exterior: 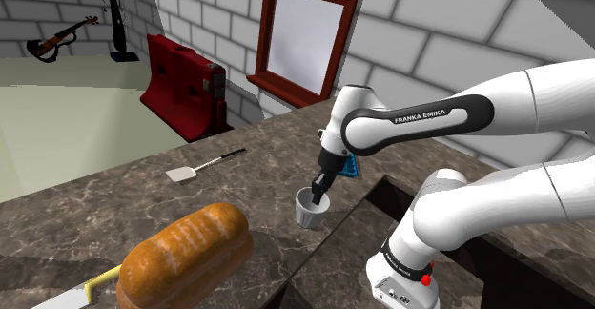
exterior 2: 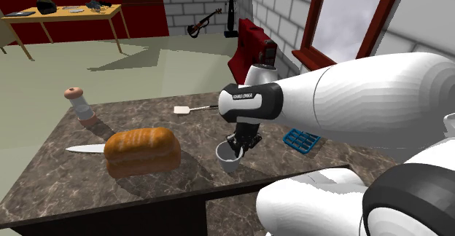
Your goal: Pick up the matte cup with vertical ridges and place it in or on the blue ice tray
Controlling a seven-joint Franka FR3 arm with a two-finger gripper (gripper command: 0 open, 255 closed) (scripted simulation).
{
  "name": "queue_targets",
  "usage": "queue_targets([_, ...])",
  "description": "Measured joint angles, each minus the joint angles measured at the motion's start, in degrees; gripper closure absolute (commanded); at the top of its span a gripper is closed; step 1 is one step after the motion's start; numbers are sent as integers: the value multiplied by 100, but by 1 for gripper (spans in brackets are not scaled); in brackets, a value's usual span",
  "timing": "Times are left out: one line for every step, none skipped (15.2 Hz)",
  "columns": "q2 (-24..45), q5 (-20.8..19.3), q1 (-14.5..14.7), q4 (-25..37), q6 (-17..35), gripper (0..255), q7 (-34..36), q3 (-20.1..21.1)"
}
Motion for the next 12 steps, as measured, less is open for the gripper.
queue_targets([3, 0, 0, 2, 1, 255, 0, 0])
queue_targets([1, 1, 0, 1, 1, 255, 0, 0])
queue_targets([-37, -13, -6, 14, -52, 255, 10, -4])
queue_targets([-83, -32, -13, 54, -139, 255, 31, -7])
queue_targets([-136, -56, -25, 97, -234, 255, 47, -17])
queue_targets([-201, -82, -37, 134, -337, 255, 62, -30])
queue_targets([-202, -105, -53, 198, -403, 255, 70, -41])
queue_targets([-287, -123, -56, 232, -518, 255, 97, -48])
queue_targets([-325, -132, -53, 291, -611, 255, 131, -44])
queue_targets([-342, -154, -67, 347, -685, 255, 137, -57])
queue_targets([-397, -164, -63, 398, -785, 255, 171, -56])
queue_targets([-459, -191, -76, 459, -906, 255, 188, -73])
